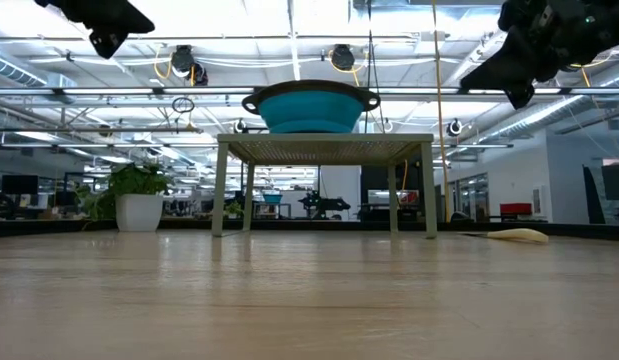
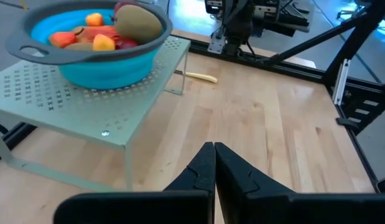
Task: Pick & Place Fruit
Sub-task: Put the table knife on the shelf
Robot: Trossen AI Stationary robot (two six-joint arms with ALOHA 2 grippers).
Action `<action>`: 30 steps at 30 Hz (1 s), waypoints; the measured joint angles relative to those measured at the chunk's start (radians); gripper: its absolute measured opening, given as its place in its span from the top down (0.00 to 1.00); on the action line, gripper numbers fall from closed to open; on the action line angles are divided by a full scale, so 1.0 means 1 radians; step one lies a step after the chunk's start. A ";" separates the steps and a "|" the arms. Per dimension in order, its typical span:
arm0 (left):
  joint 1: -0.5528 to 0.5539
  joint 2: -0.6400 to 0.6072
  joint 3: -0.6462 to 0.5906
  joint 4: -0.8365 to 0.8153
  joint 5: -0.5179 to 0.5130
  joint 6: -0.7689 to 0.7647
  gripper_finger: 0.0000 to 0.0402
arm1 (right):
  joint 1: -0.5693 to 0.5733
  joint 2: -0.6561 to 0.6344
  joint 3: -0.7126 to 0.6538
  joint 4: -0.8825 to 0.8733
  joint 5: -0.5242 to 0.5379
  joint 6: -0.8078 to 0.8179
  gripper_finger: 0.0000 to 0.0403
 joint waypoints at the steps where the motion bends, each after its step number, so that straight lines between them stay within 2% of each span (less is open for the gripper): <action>1: 0.000 -0.011 -0.004 -0.004 -0.001 0.000 0.99 | 0.000 0.004 0.017 -0.028 0.000 0.002 1.00; 8: 0.000 -0.066 -0.033 -0.009 -0.008 0.000 0.99 | 0.000 0.034 0.134 -0.191 0.000 0.011 1.00; 18: 0.000 -0.102 -0.084 -0.011 -0.009 -0.001 0.99 | 0.000 0.112 0.269 -0.403 0.000 0.144 1.00; 30: 0.001 -0.108 -0.119 -0.010 -0.009 0.000 0.99 | 0.000 0.303 0.486 -0.716 -0.007 0.360 1.00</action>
